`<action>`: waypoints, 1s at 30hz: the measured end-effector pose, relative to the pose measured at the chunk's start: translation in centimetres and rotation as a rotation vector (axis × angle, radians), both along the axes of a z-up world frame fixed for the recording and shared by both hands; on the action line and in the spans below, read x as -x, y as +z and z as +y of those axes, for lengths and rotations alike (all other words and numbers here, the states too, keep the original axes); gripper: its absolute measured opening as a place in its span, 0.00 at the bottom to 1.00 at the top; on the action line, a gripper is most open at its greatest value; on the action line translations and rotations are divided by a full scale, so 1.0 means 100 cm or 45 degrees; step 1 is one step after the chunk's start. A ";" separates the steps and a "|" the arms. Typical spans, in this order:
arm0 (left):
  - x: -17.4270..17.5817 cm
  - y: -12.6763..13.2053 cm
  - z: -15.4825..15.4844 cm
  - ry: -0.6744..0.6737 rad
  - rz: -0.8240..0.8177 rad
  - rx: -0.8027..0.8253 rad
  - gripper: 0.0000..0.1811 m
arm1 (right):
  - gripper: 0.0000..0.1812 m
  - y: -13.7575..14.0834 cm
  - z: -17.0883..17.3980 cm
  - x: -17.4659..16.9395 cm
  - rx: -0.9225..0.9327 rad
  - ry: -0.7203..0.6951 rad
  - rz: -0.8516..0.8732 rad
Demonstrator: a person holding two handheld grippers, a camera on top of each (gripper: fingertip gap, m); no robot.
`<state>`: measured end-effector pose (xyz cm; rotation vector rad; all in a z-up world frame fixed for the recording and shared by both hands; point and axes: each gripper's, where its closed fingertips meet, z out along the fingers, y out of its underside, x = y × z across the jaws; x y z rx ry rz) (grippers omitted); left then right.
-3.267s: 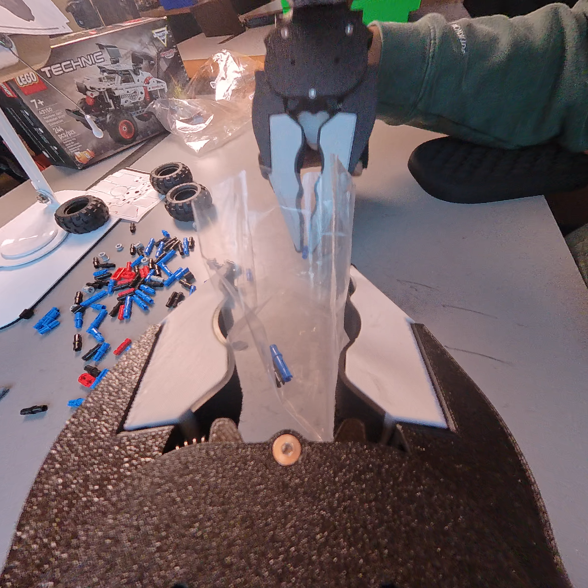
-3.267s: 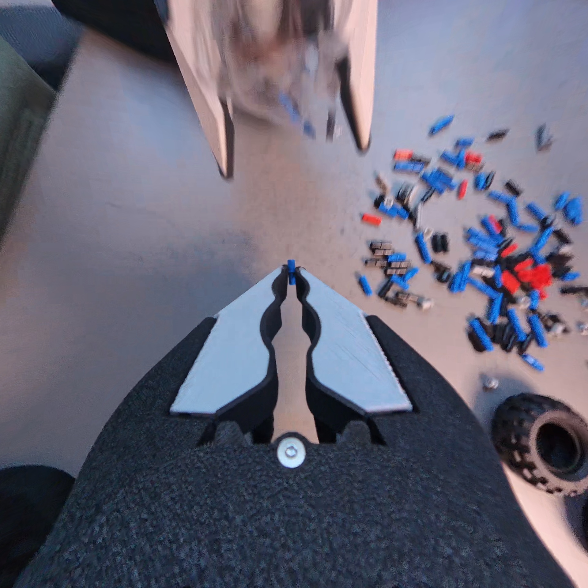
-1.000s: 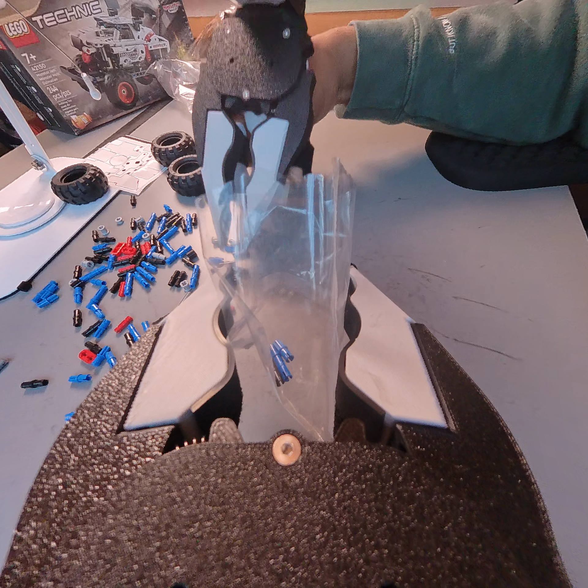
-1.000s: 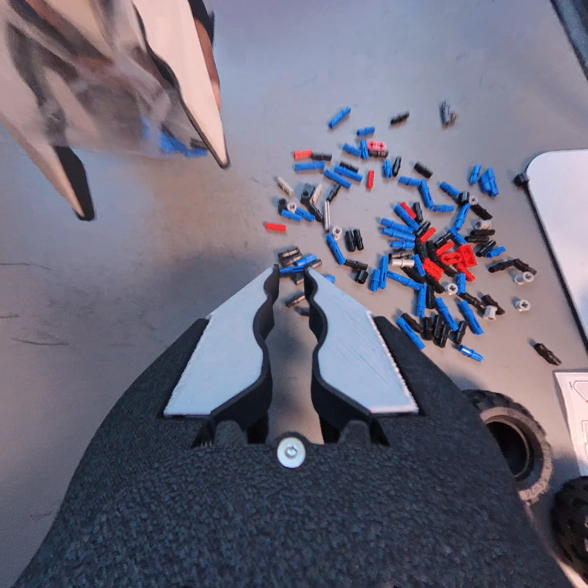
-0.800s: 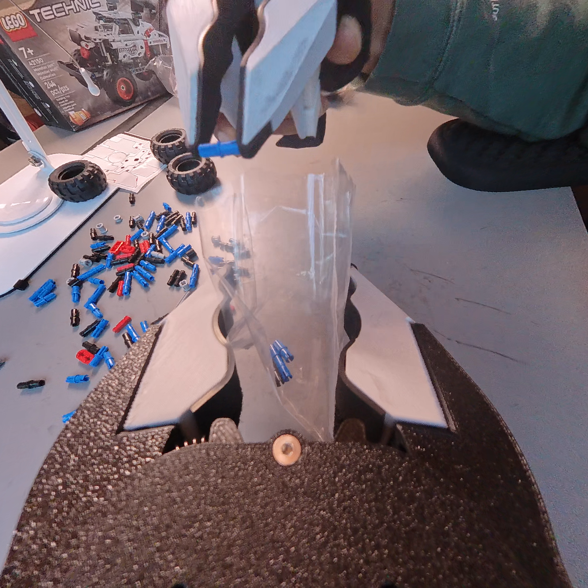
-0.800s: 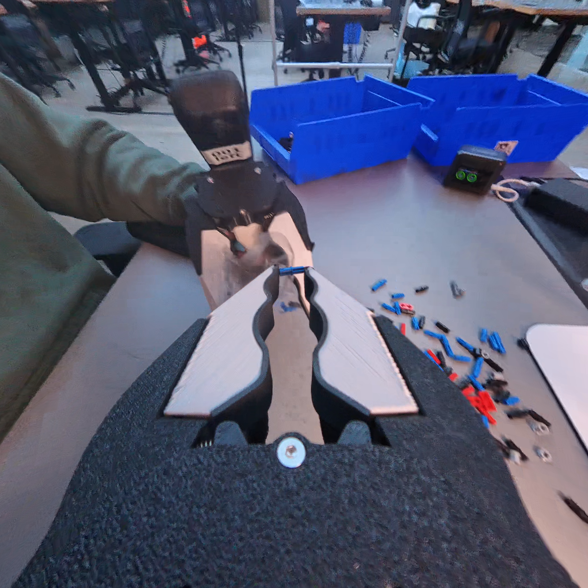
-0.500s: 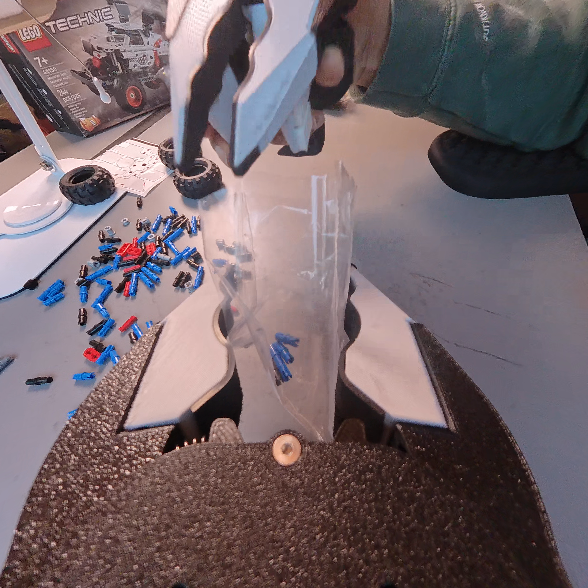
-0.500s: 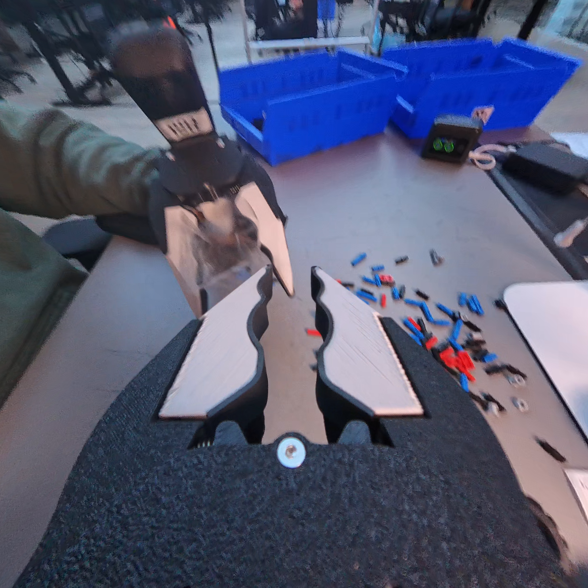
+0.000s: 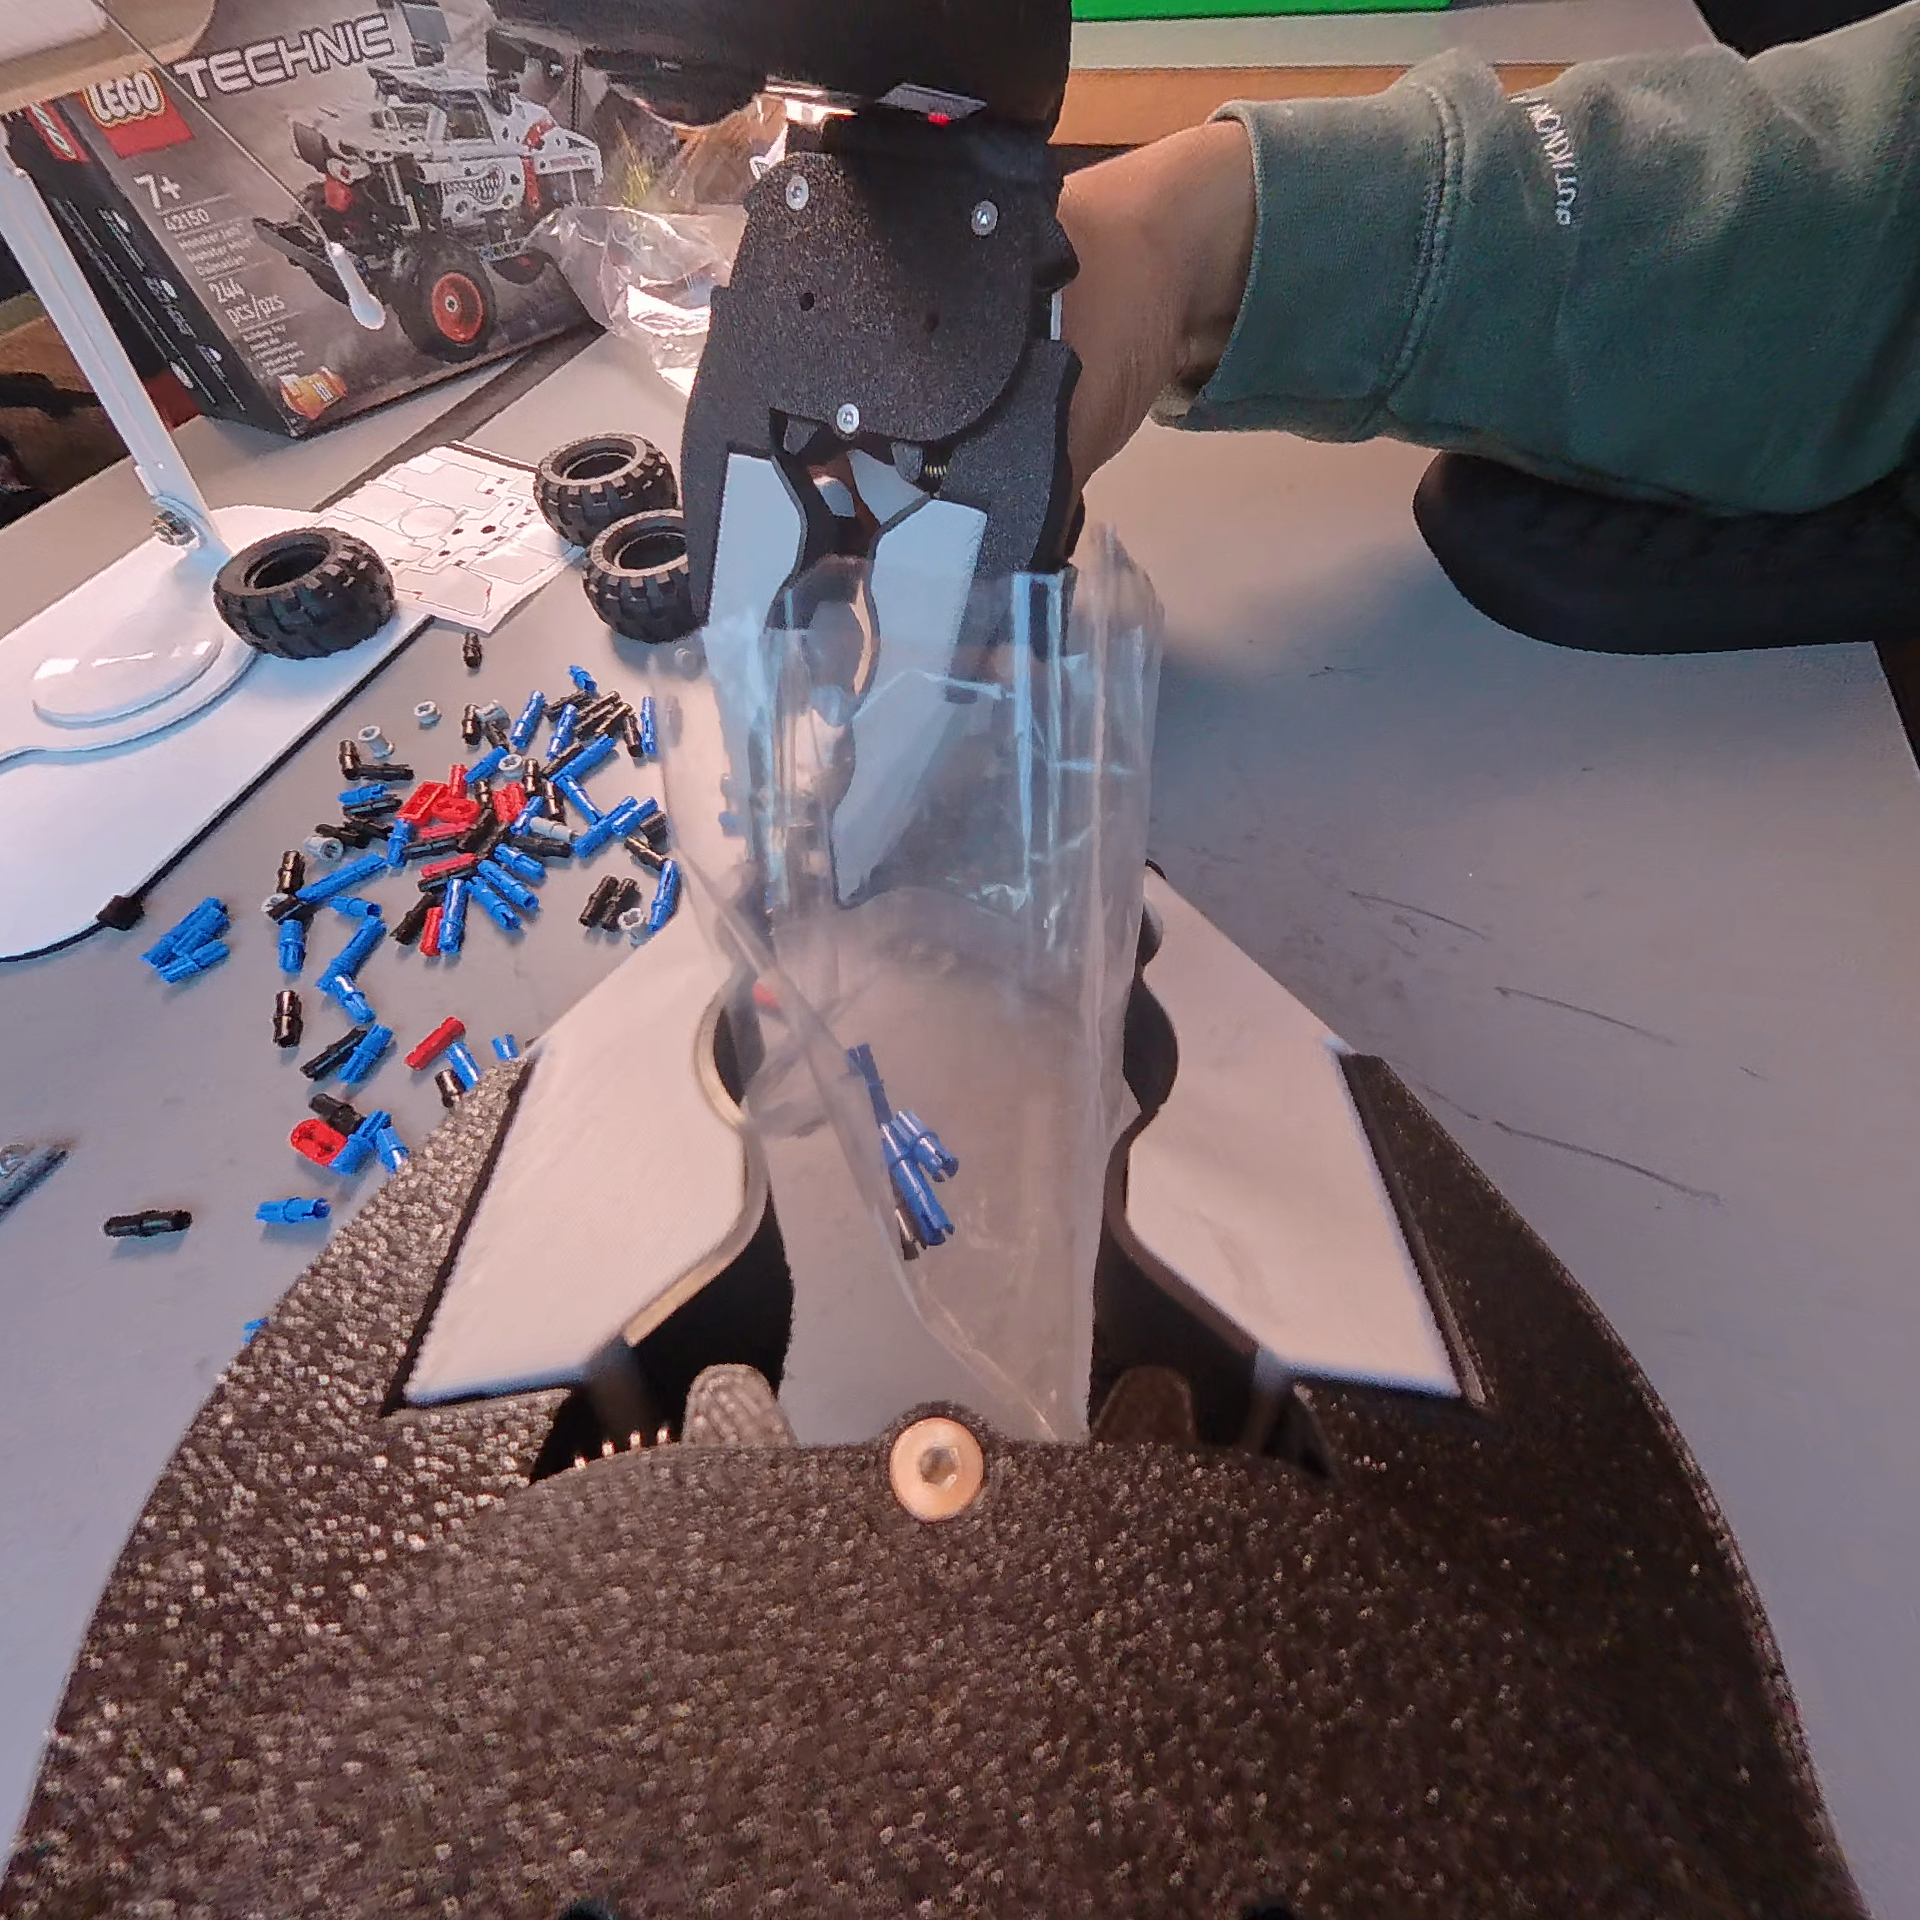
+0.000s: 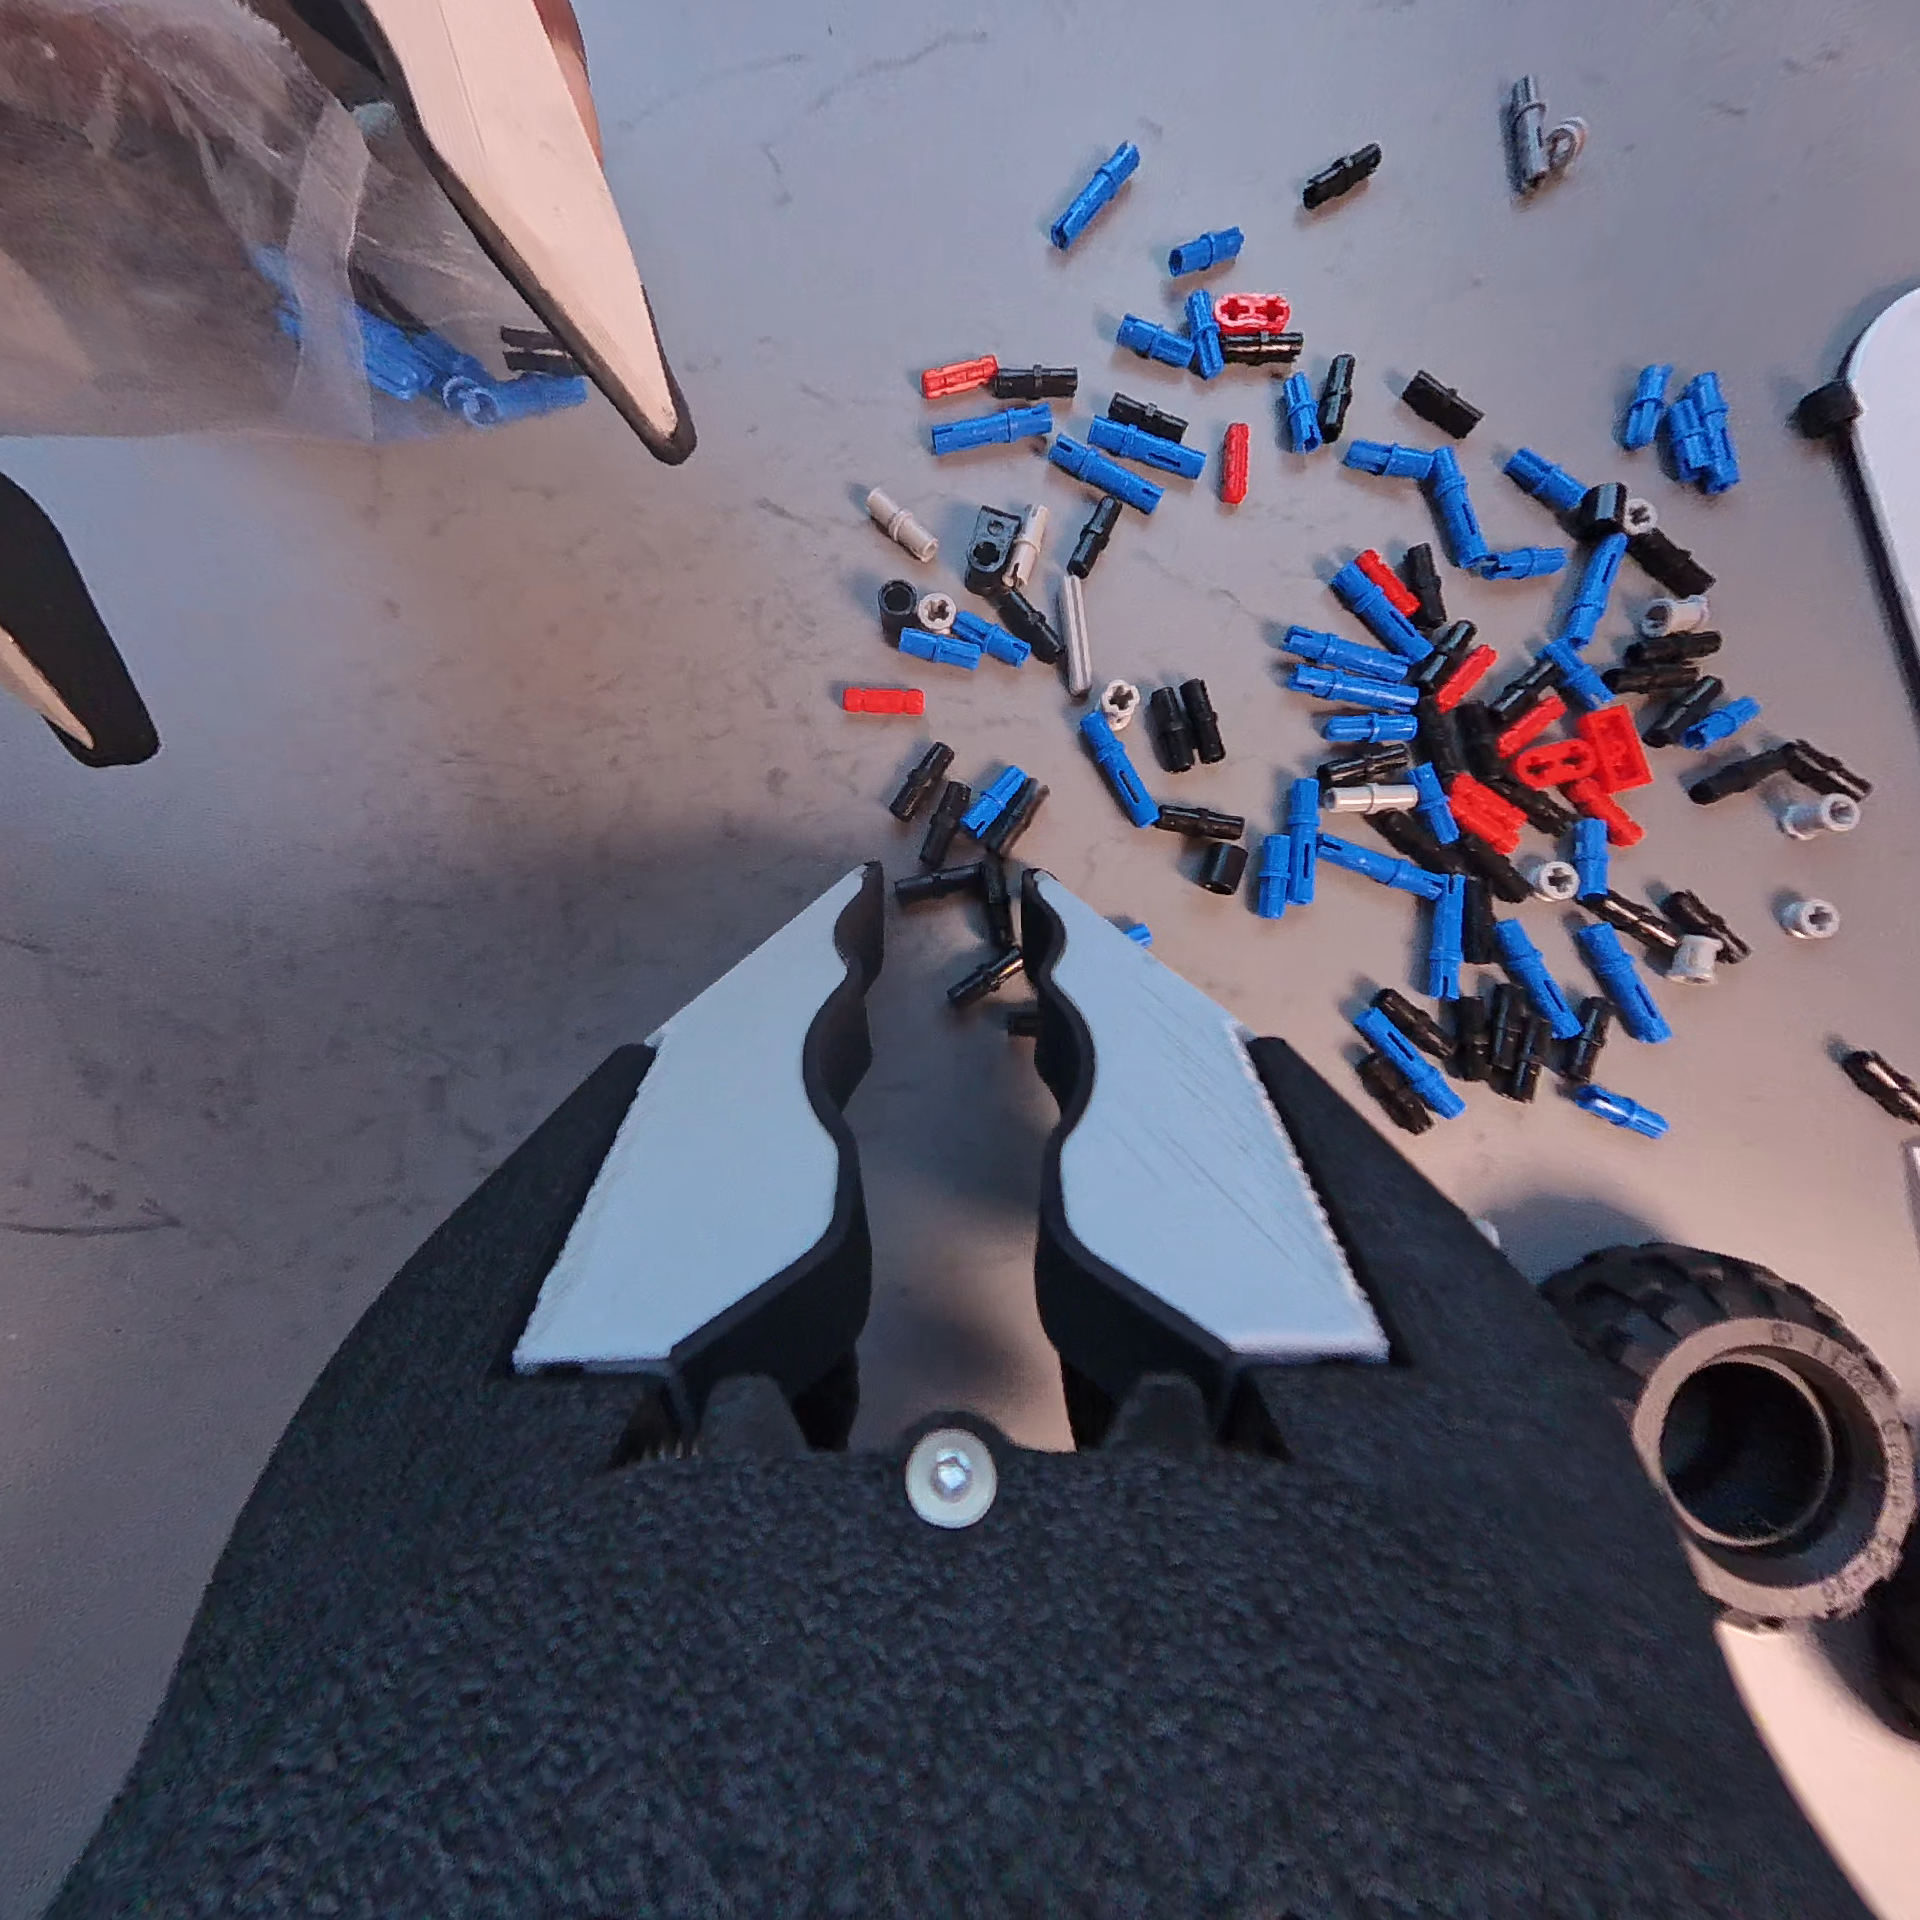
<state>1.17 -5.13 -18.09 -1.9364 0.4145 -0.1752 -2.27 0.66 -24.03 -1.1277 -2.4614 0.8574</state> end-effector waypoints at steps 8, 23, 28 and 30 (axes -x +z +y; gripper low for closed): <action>0.001 -0.003 0.000 0.012 0.004 0.016 0.37 | 0.02 0.000 0.005 0.002 -0.005 -0.007 0.026; -0.002 -0.007 0.002 0.005 -0.001 0.037 0.37 | 0.07 0.125 -0.080 -0.023 0.383 0.332 0.426; -0.002 -0.001 0.000 0.003 -0.008 0.004 0.37 | 0.15 0.146 -0.091 -0.028 0.492 0.352 0.524; 0.001 0.001 0.000 0.018 -0.020 -0.004 0.37 | 0.14 0.170 -0.096 -0.037 0.528 0.387 0.624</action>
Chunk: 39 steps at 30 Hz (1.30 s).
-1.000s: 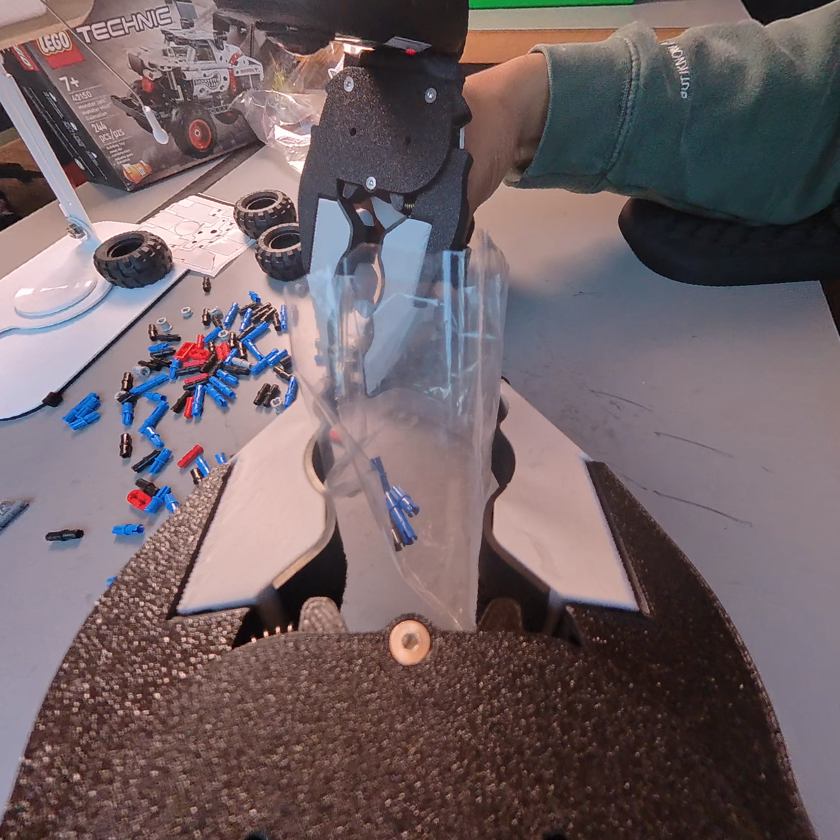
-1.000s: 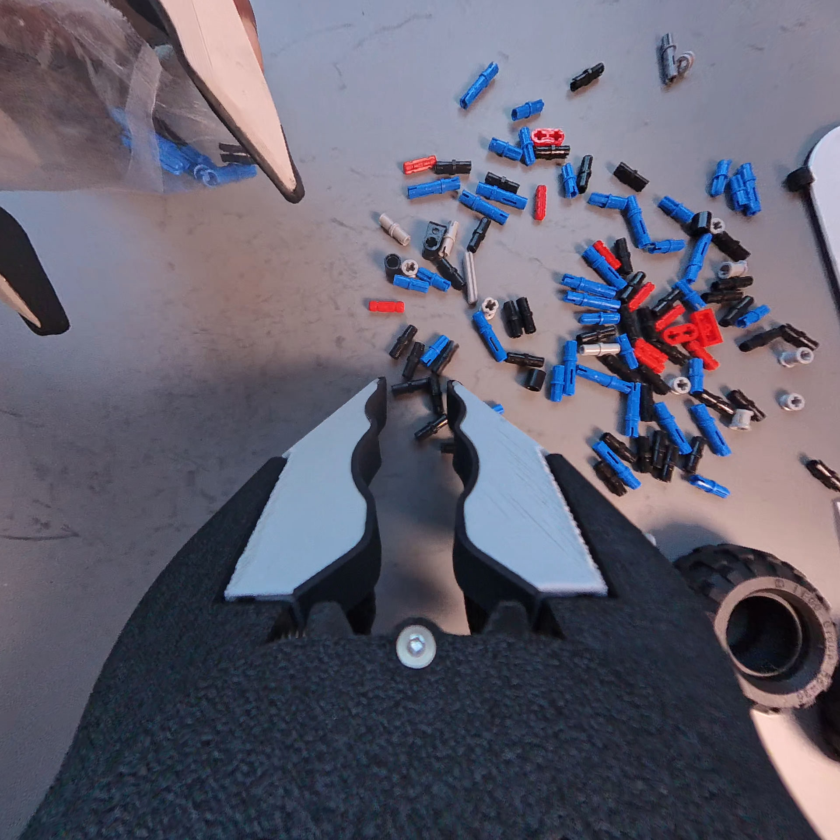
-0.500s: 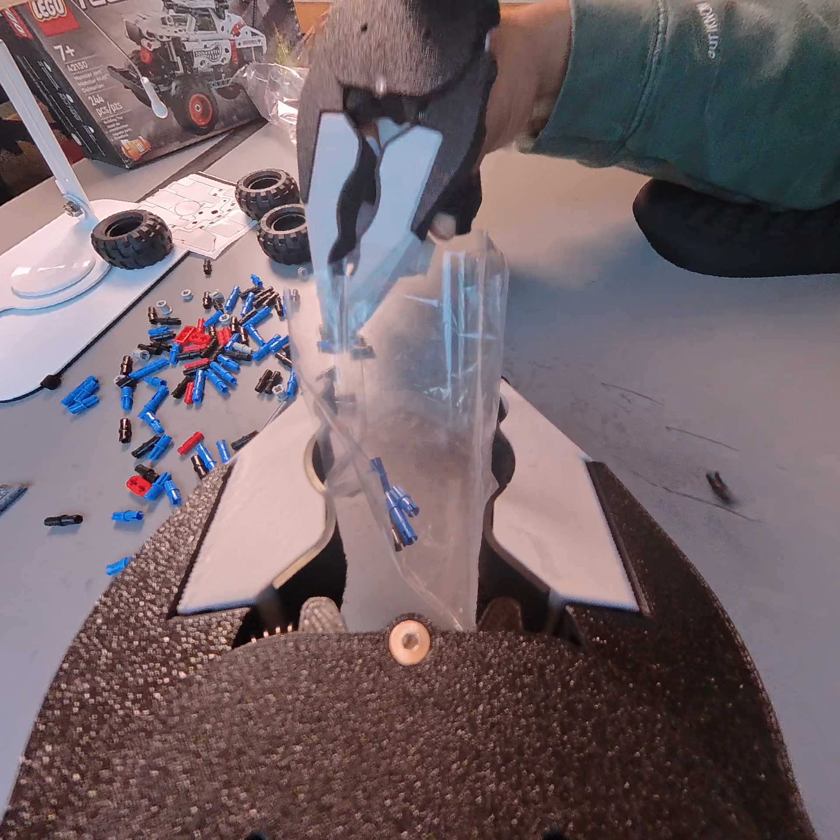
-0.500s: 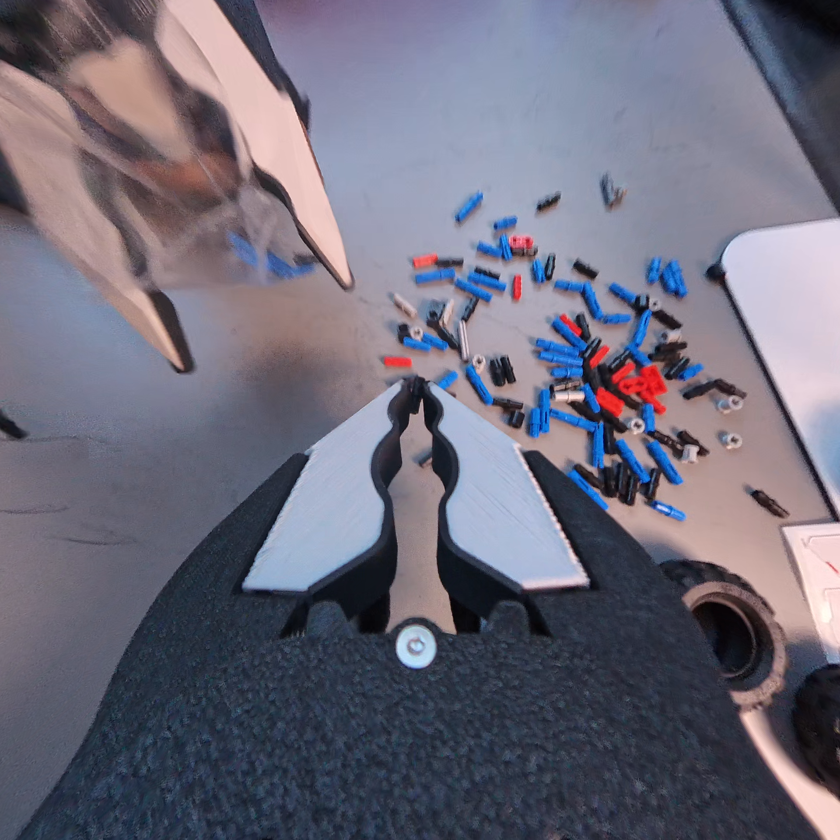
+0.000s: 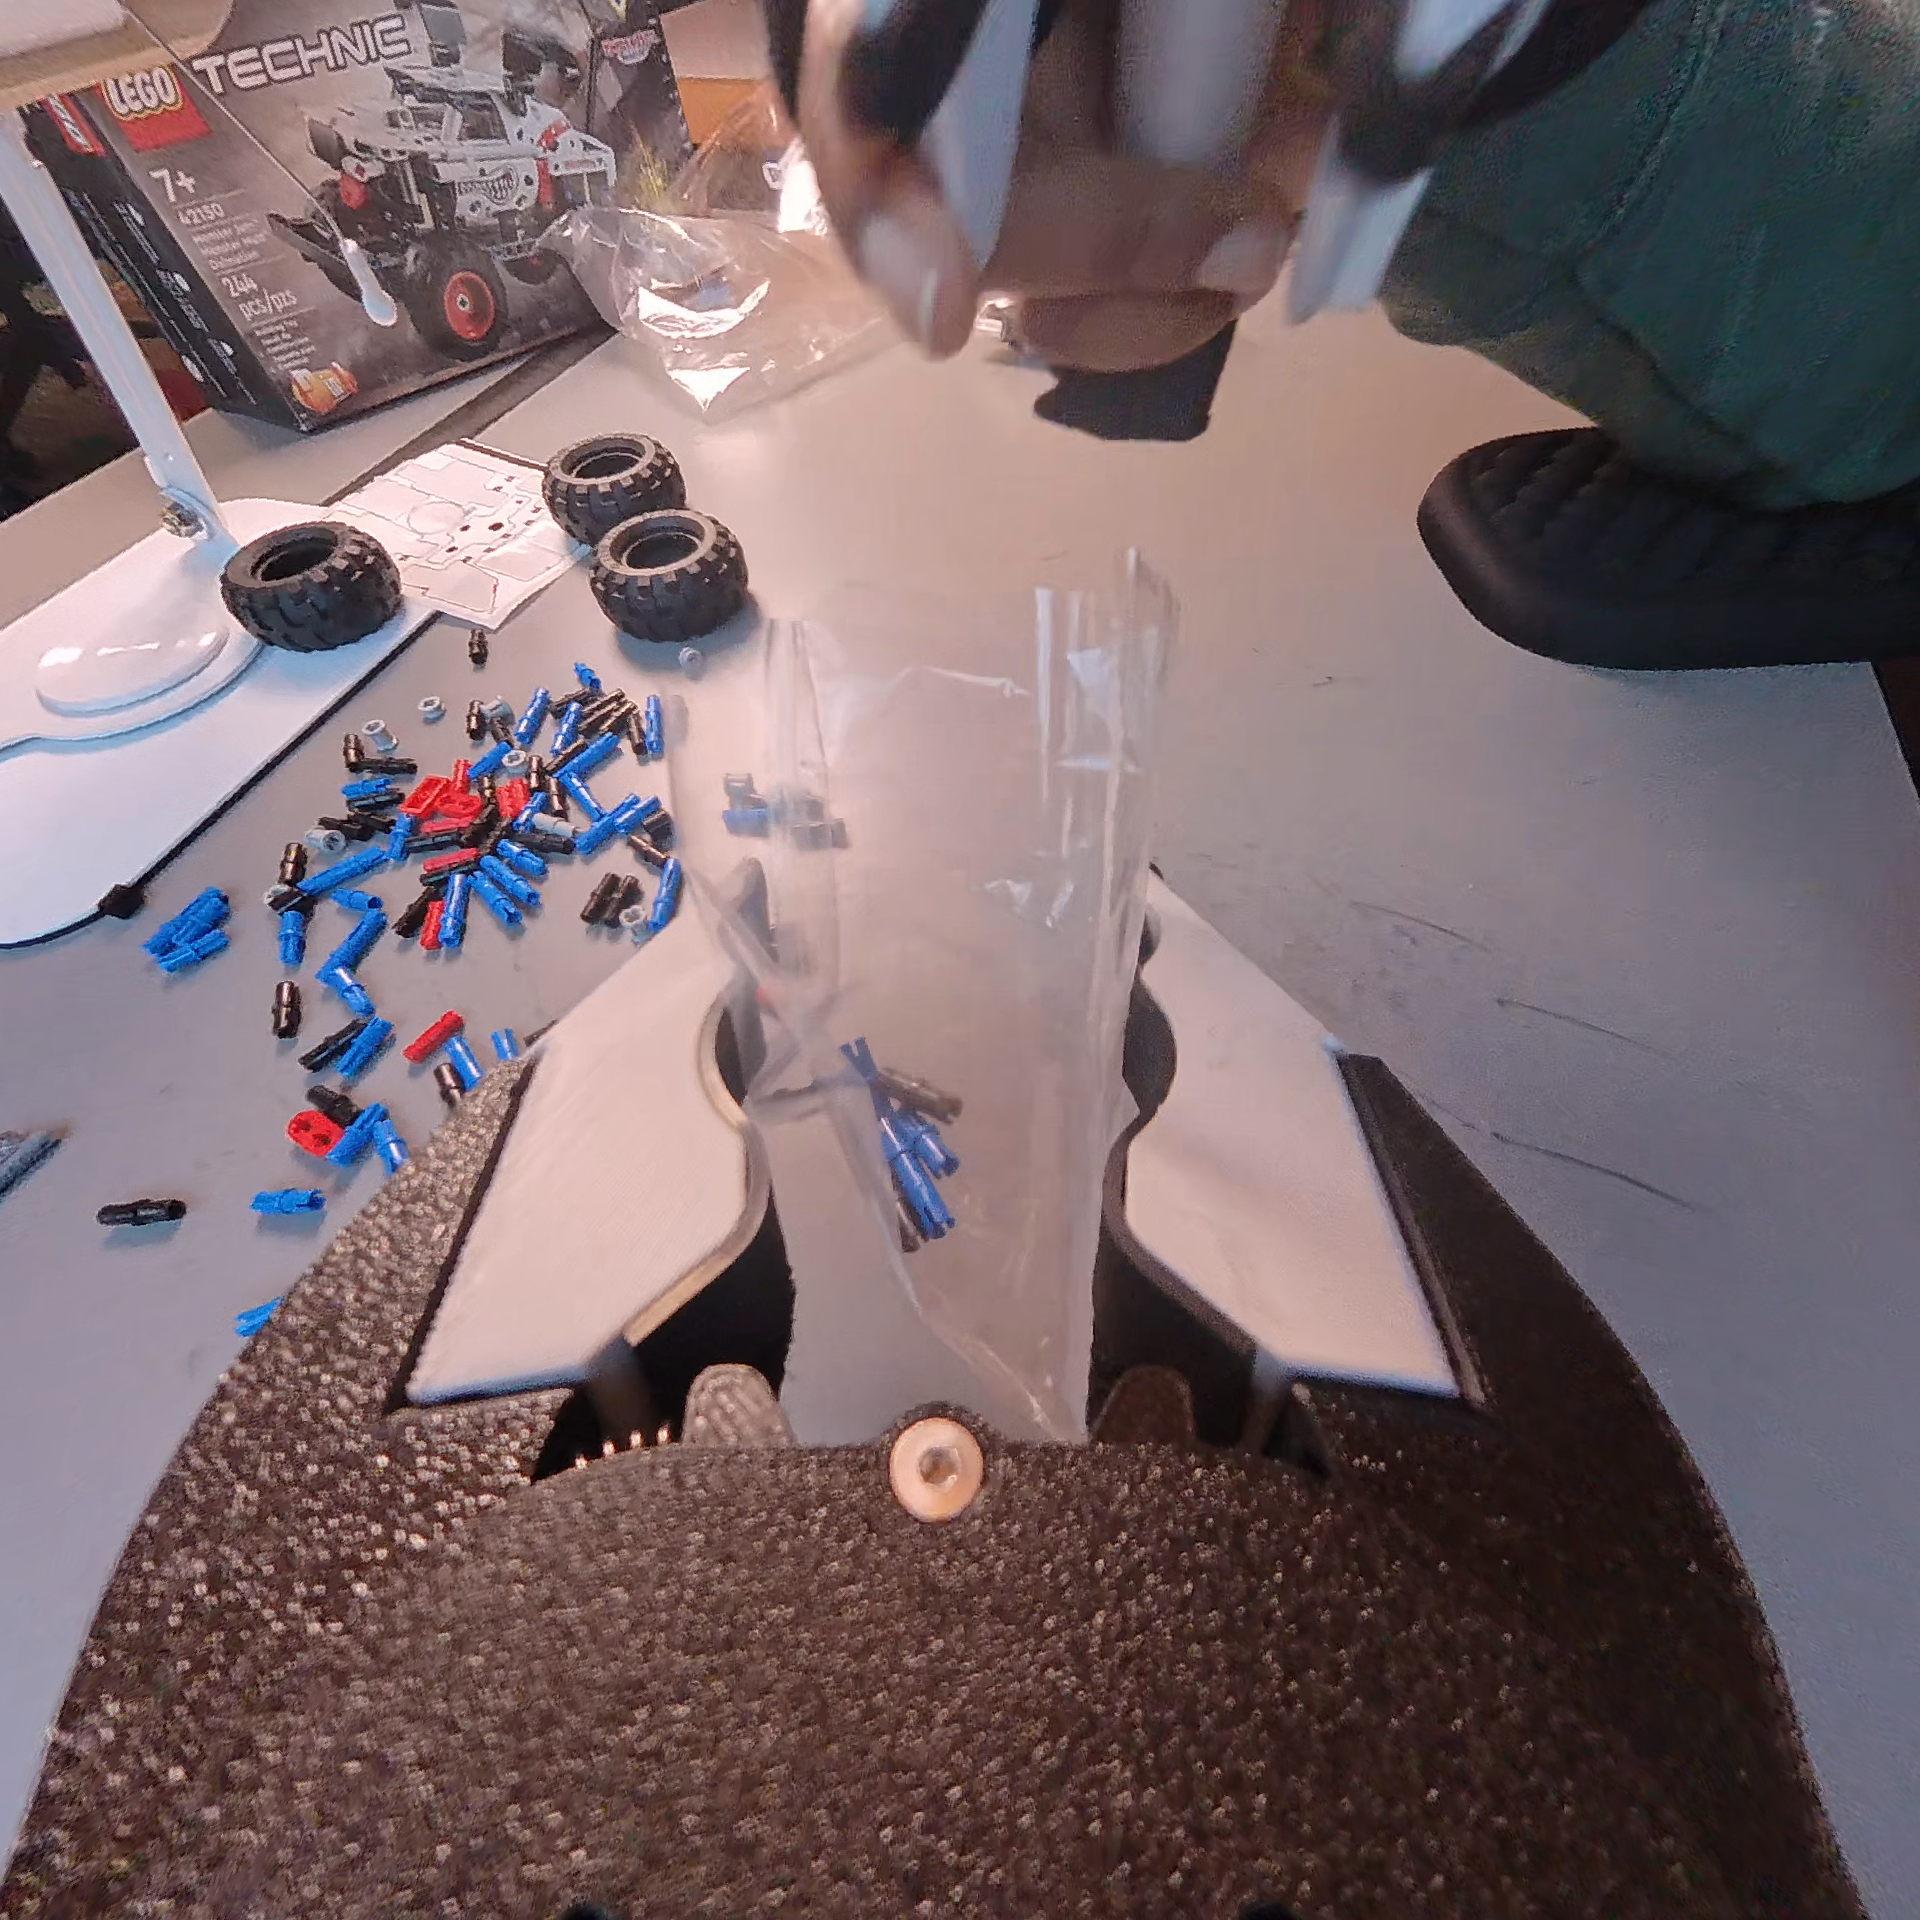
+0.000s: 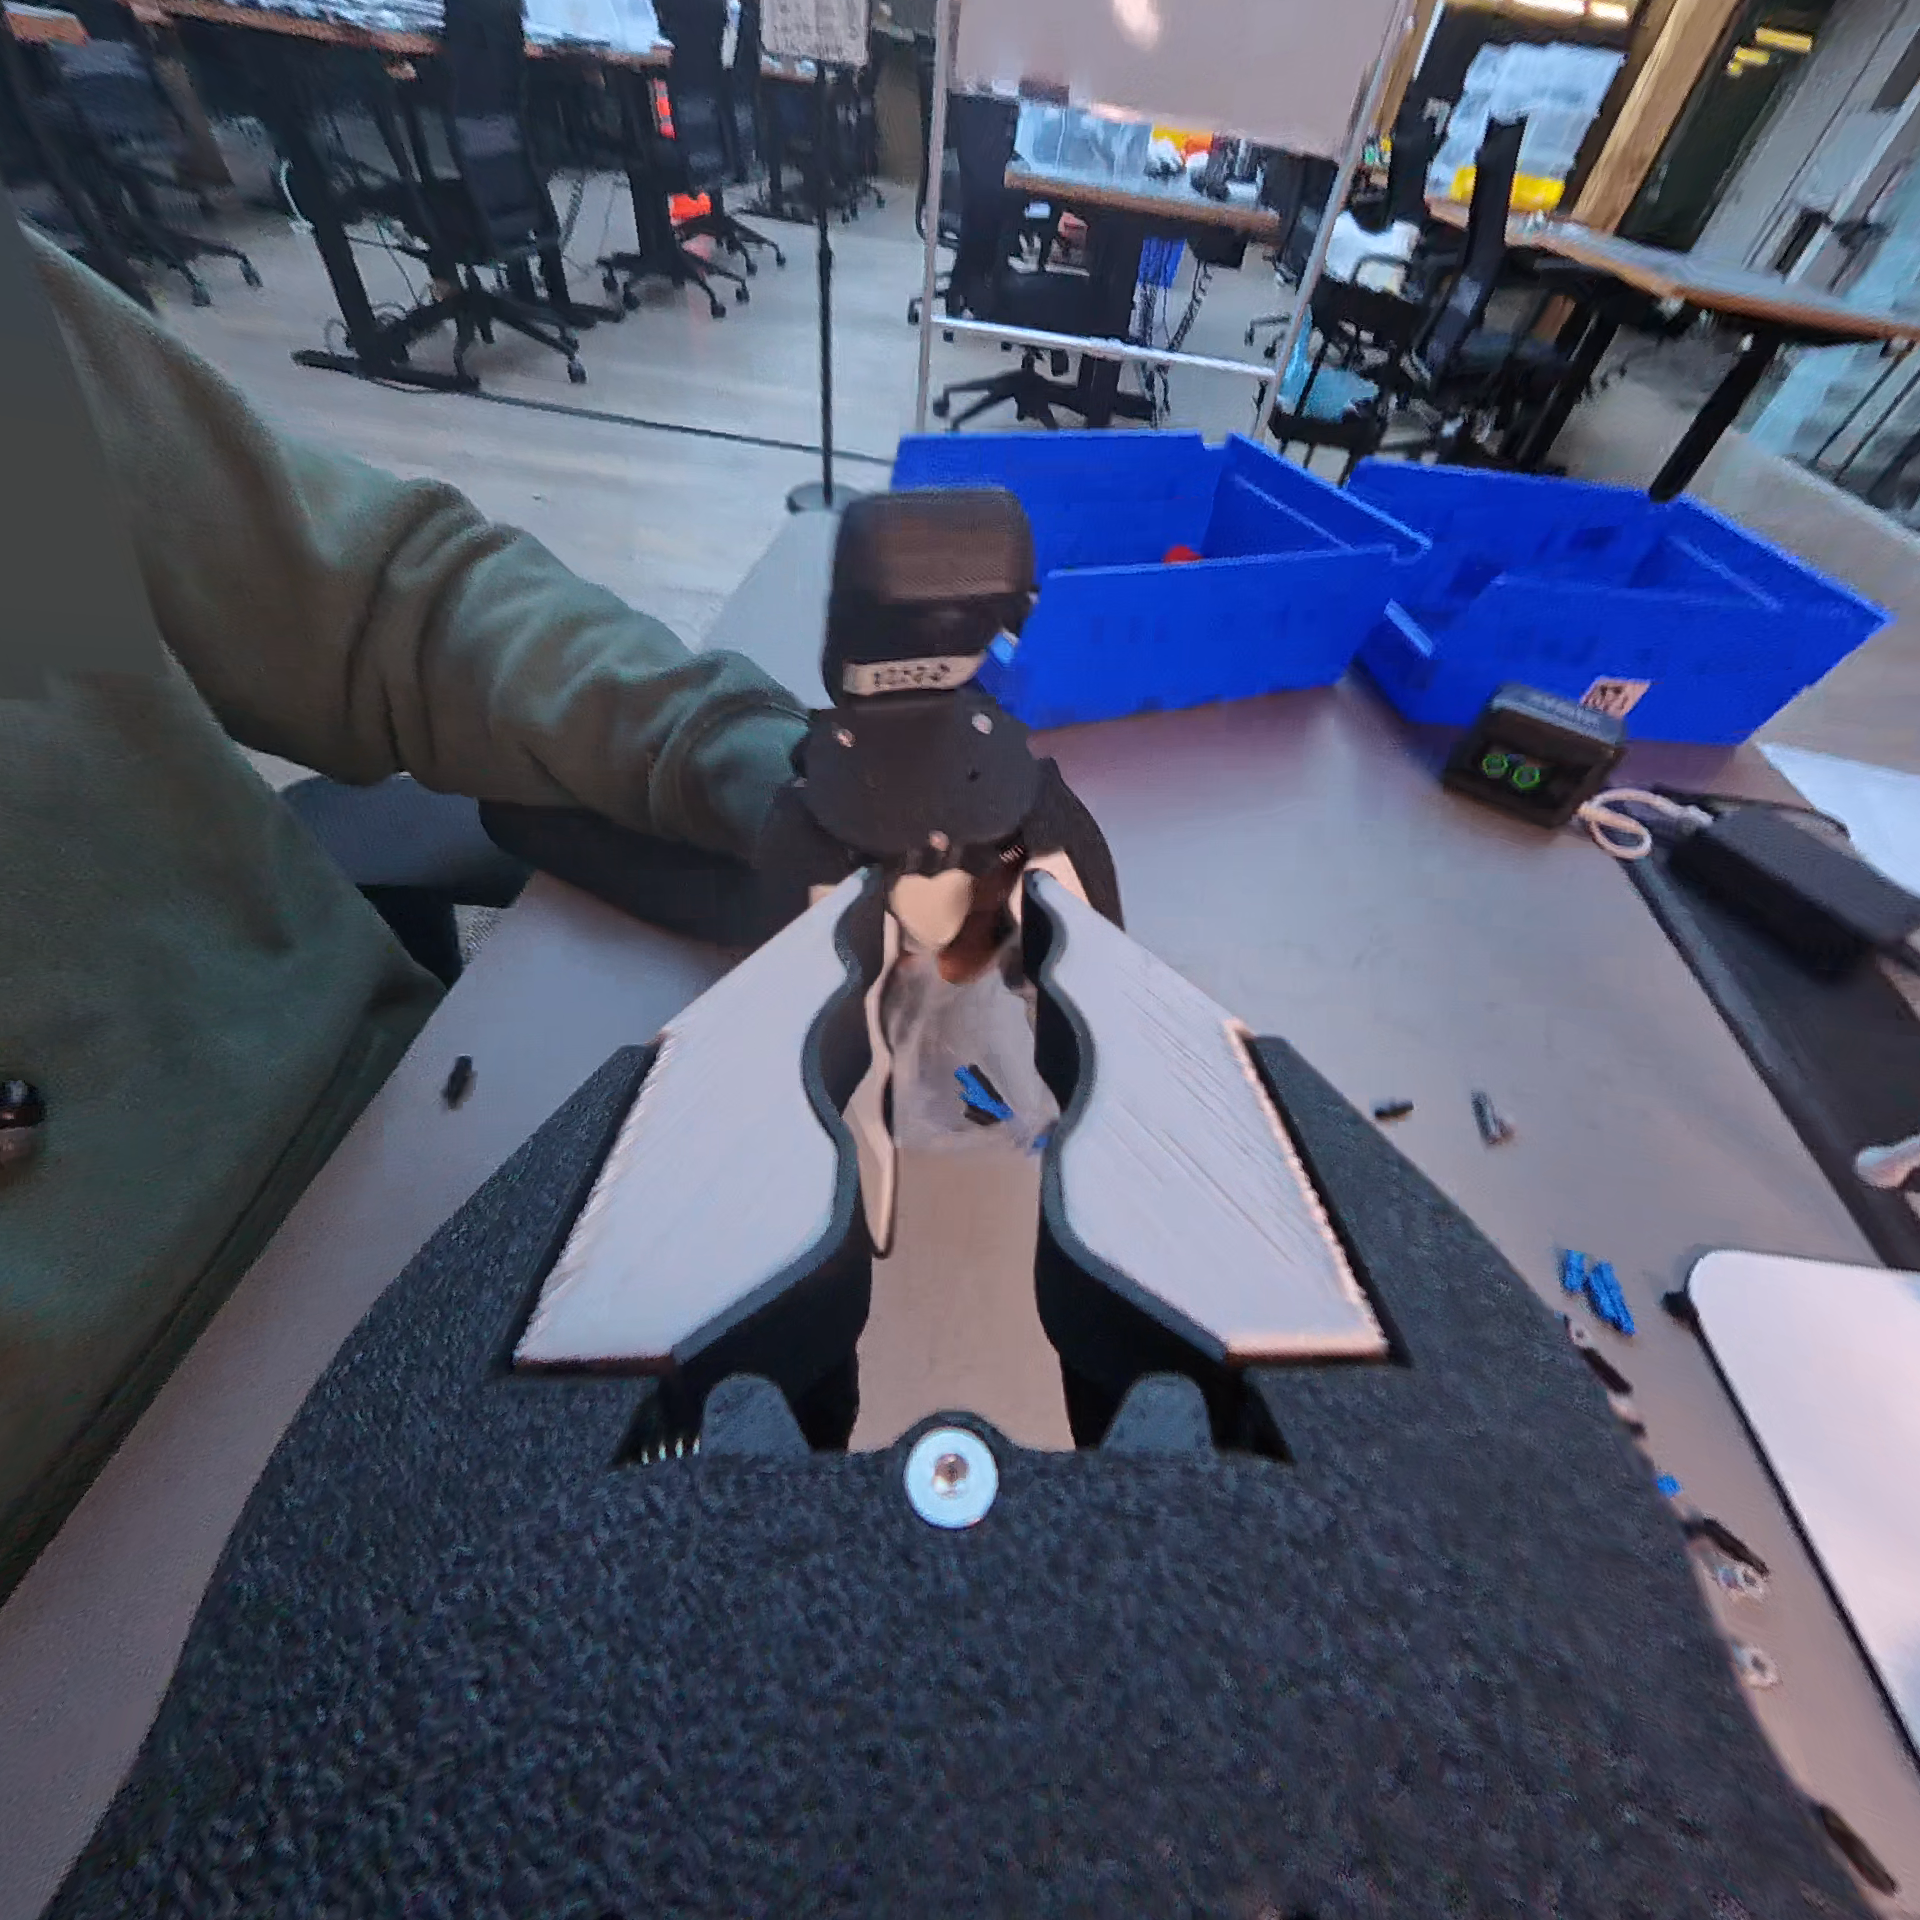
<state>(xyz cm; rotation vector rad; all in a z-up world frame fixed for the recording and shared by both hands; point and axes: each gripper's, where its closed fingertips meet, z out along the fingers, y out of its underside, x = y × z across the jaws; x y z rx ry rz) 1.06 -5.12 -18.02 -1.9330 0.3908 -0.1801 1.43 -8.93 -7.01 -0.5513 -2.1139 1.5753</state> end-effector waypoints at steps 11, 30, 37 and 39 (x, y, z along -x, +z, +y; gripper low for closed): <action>0.018 0.007 0.000 0.092 -0.042 -0.038 0.36 | 0.12 -0.143 -0.121 -0.091 -0.641 0.496 -0.336; -0.002 0.018 -0.003 -0.046 -0.053 -0.110 0.37 | 0.02 0.003 -0.014 0.003 -0.222 -0.041 0.063; -0.008 0.020 -0.003 -0.069 -0.040 -0.133 0.37 | 0.11 -0.020 0.009 0.022 -0.136 -0.069 -0.043; -0.002 0.022 -0.003 -0.038 -0.038 -0.141 0.37 | 0.14 -0.010 0.024 0.028 -0.054 -0.122 -0.007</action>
